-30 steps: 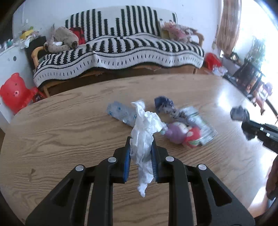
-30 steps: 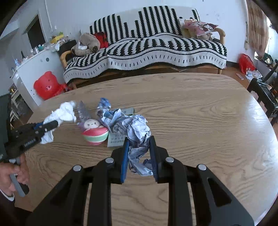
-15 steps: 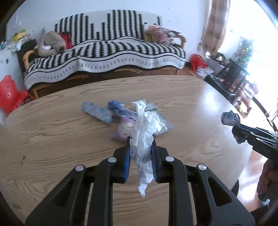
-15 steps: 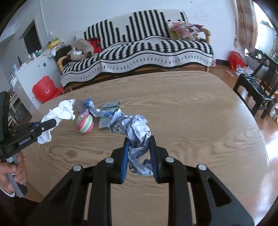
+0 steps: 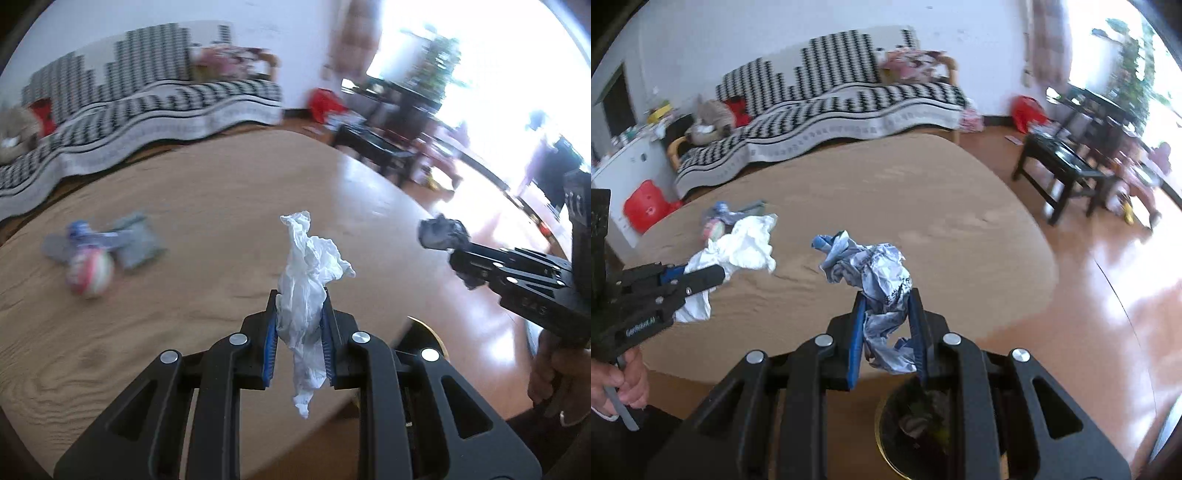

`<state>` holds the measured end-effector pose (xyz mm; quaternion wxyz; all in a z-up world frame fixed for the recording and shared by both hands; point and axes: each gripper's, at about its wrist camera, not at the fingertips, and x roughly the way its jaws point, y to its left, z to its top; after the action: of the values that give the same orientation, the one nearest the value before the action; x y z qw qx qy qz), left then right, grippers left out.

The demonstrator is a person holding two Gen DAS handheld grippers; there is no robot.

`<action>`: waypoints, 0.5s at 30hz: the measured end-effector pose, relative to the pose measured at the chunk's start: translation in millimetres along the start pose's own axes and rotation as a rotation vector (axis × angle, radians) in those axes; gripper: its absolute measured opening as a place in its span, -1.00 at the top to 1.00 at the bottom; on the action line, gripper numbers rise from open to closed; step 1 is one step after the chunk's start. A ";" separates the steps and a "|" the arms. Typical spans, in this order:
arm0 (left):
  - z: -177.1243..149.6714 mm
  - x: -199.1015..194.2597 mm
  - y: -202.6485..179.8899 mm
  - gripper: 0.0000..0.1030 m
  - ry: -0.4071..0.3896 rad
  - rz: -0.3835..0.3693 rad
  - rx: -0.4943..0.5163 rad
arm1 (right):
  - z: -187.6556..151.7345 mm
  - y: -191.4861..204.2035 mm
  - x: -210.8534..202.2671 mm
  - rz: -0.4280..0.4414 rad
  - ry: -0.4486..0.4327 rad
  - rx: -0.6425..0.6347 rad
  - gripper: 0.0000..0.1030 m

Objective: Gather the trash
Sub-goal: 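Carry the wrapper and tissue over the black bin and open both tools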

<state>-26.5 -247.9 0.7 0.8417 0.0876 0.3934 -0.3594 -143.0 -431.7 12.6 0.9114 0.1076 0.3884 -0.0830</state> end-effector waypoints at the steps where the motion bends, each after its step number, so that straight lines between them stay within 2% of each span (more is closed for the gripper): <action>1: -0.9 3.7 -9.7 0.61 0.004 -0.012 0.013 | -10.8 -14.6 -6.8 -0.013 0.006 0.026 0.55; 9: -20.7 49.0 -108.7 0.61 0.078 -0.152 0.131 | -60.9 -80.5 -37.1 -0.095 0.039 0.153 0.55; 15: -34.6 72.5 -143.6 0.61 0.133 -0.200 0.185 | -91.8 -112.1 -47.8 -0.128 0.081 0.225 0.55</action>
<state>-112.6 -376.2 -55.8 0.7619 0.1488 0.4204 -0.4697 -265.4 -512.5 -29.5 0.8700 0.1875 0.4191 -0.1799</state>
